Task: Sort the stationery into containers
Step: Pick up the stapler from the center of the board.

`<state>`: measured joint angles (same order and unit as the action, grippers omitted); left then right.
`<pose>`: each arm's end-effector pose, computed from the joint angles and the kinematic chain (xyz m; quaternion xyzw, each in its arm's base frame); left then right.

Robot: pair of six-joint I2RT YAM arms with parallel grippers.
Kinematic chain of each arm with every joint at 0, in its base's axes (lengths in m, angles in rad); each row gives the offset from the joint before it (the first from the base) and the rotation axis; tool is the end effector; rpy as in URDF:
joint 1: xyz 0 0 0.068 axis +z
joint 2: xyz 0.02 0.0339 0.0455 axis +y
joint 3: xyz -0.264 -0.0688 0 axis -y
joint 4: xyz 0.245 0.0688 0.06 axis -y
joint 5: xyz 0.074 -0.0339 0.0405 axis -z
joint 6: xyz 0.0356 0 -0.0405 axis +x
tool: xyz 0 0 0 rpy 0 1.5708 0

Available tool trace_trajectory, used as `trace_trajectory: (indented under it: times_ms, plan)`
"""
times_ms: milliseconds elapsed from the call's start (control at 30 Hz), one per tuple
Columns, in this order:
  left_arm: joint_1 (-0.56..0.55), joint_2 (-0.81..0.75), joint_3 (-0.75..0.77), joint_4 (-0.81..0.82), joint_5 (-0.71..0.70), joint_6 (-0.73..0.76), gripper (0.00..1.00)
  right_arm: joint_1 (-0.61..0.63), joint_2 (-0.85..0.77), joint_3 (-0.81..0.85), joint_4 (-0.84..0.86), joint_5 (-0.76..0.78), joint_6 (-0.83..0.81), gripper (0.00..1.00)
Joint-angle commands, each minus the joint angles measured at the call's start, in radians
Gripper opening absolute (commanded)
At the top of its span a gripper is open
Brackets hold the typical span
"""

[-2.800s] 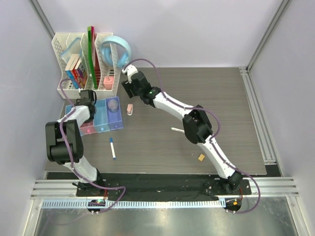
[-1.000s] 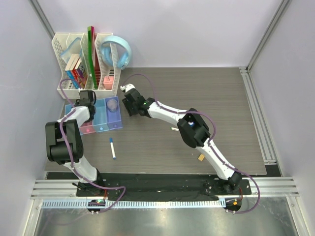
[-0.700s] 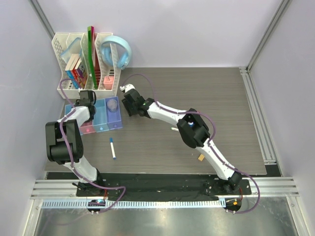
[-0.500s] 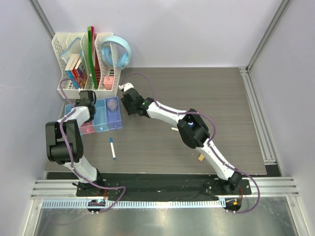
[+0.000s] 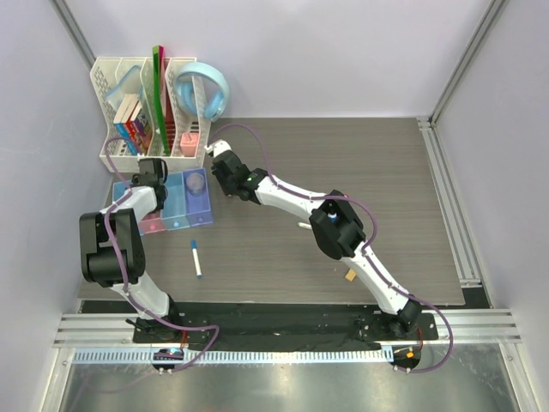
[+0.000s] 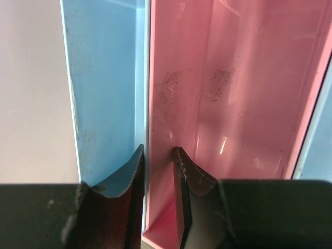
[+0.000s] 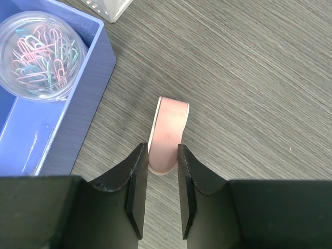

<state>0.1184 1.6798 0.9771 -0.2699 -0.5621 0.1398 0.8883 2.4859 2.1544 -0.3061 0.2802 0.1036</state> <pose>0.3285 0.0582 0.1773 -0.0719 0.9189 0.2993 0.2466 0.3655 0.4341 0.1870 -0.2801 0.8412 0.1023 0.4511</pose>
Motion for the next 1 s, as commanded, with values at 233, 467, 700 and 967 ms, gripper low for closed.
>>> trace_trajectory:
  times_ms: [233,467,700,967]
  plan:
    - [0.021,0.044,-0.060,-0.011,0.048,-0.011,0.23,0.005,0.013,0.018,0.041,0.022,-0.025,0.43]
    - [0.027,0.040,-0.060,-0.011,0.051,-0.003,0.23,0.003,0.034,0.028,0.044,0.027,-0.021,0.42]
    - [0.029,0.044,-0.058,-0.009,0.056,0.000,0.23,0.003,0.025,0.036,0.042,0.031,-0.027,0.19]
    - [0.027,0.090,-0.025,-0.014,0.076,-0.016,0.21,0.003,-0.085,0.001,0.035,0.024,-0.090,0.14]
